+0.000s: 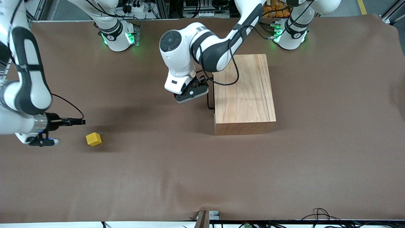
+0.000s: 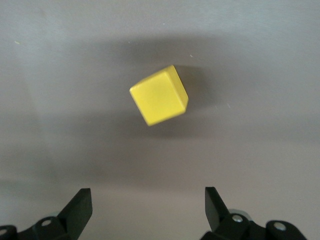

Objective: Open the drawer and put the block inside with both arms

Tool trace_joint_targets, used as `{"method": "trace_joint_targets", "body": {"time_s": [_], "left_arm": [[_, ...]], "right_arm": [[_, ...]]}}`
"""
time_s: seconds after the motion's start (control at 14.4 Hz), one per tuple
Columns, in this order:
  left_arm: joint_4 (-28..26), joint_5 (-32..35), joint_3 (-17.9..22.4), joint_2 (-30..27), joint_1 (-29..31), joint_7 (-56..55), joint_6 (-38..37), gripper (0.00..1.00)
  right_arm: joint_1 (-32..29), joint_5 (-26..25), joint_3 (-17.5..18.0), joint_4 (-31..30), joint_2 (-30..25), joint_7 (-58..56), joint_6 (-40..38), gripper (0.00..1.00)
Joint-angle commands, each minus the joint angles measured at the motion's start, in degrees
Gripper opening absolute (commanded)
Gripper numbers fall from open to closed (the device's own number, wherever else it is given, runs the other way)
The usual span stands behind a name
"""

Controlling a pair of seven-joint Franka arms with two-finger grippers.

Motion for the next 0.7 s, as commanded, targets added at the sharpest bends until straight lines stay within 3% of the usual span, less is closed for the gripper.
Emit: {"method": "trace_joint_targets", "body": {"time_s": [0.0, 0.21, 0.63], "left_arm": [[2.21, -0.04, 1.31, 3.23, -1.6, -0.22, -1.12, 1.0], [1.95, 0.74, 1.22, 4.03, -1.77, 0.74, -3.31, 1.0], [1.77, 2.07, 1.4, 3.94, -1.78, 10.32, -7.1, 1.0]], "right_arm": [[1.63, 0.59, 0.35, -2.58, -0.57, -5.68, 4.26, 1.0], [1.99, -0.29, 0.27, -7.25, -1.18, -16.22, 13.58, 1.0], [5.15, -4.07, 0.18, -10.05, -0.57, -16.51, 24.21, 1.0]]}}
